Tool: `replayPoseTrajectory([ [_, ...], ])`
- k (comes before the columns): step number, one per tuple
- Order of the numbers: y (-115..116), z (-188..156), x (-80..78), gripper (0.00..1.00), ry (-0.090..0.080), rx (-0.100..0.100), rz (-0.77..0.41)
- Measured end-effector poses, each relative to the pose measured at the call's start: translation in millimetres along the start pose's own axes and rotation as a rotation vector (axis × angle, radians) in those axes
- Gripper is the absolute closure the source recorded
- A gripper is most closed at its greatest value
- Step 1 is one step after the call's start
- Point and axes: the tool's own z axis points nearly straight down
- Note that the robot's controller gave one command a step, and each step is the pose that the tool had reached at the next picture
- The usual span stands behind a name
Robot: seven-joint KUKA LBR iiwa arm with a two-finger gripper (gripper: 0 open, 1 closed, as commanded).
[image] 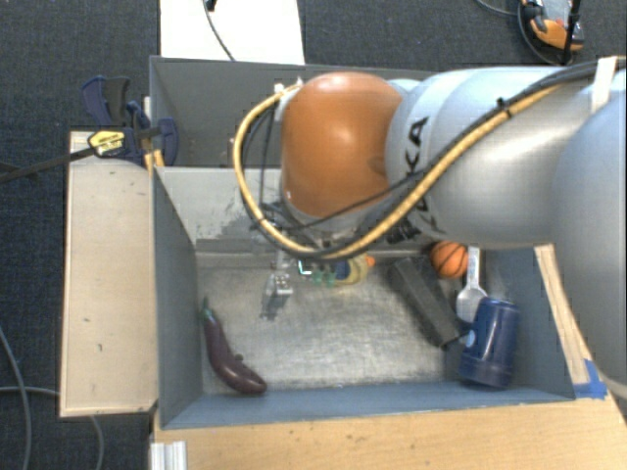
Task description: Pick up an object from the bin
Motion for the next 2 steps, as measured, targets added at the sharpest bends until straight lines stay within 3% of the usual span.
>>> replayPoseTrajectory([
  [1, -1.1, -4.7, -2.0, 0.0, -0.008, -0.001, 0.005],
  [2, 32.0, 65.4, 4.1, 1.0, -0.006, -0.001, 0.169],
])
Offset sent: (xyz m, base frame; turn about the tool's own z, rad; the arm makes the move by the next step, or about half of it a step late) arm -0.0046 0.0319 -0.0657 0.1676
